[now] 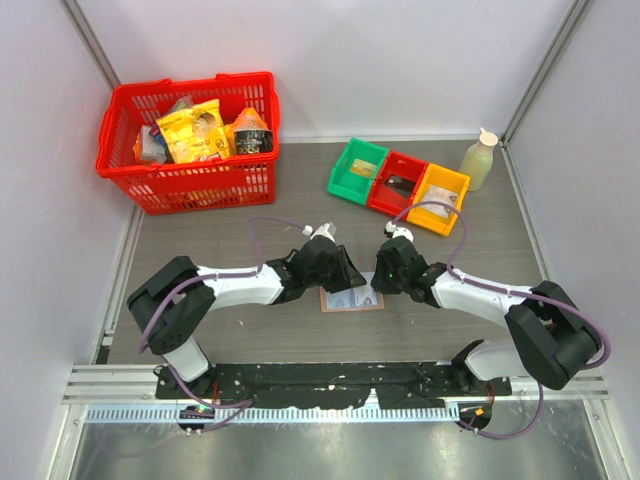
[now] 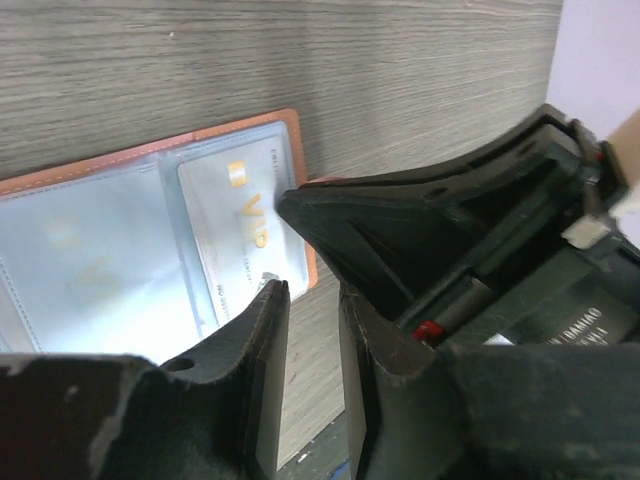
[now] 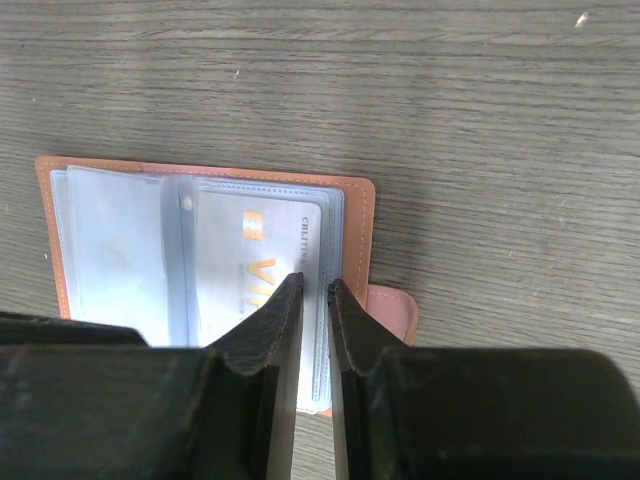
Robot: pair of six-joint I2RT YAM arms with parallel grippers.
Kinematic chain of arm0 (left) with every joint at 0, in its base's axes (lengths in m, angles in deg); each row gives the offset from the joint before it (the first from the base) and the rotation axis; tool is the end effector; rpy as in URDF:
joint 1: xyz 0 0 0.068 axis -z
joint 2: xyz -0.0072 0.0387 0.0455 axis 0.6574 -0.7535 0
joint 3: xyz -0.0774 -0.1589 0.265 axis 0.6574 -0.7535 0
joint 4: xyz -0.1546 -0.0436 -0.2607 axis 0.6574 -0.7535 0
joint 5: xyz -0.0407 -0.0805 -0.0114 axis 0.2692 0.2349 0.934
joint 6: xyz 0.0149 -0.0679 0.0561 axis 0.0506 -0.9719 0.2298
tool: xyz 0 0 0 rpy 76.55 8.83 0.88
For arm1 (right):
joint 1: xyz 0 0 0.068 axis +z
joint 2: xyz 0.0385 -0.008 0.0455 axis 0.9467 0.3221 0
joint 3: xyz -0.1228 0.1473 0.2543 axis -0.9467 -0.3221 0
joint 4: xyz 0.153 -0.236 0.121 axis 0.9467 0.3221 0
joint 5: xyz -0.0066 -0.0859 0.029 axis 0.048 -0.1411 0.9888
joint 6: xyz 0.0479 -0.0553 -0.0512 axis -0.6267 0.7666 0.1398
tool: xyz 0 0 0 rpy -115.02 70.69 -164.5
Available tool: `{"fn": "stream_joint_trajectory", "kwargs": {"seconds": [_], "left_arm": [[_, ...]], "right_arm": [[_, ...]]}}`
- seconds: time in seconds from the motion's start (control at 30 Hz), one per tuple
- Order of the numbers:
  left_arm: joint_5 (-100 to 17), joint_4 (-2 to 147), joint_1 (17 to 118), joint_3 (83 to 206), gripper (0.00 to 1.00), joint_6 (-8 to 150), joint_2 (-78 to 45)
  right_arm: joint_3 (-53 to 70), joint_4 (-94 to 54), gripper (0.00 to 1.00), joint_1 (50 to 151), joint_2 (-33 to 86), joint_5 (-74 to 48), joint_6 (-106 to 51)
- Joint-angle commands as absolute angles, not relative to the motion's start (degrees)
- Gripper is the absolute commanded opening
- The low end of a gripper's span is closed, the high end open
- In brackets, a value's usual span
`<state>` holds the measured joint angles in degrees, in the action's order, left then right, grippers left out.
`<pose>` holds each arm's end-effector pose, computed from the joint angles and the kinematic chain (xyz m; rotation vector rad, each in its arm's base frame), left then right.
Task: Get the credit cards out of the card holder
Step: Remove the credit card from the card holder.
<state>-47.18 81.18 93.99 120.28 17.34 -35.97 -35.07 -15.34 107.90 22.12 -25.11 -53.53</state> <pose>0.2467 -0.3326 0.1643 -0.2379 2.4508 -1.1206 0.2422 0.1720 0.1347 -0.0441 2.4948 0.4259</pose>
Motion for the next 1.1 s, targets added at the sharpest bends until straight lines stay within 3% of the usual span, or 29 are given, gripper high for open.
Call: {"fn": "stream_joint_trajectory", "kwargs": {"seconds": [0.0,0.43,1.07], "left_arm": [[-47.3,81.9,94.0,121.1,0.28,16.4,-39.5],[-47.5,87.6,91.4,114.3,0.22,13.0,-41.1],[-44.7,88.1,90.8,115.9,0.14,13.6,-43.7]], "right_arm": [[-36.9,-11.7,0.19,108.4,22.5,-22.3,-54.1],[-37.7,-11.5,0.18,107.9,21.9,-21.9,-53.8],[-38.2,-12.5,0.18,107.3,22.0,-21.1,-53.6]]}}
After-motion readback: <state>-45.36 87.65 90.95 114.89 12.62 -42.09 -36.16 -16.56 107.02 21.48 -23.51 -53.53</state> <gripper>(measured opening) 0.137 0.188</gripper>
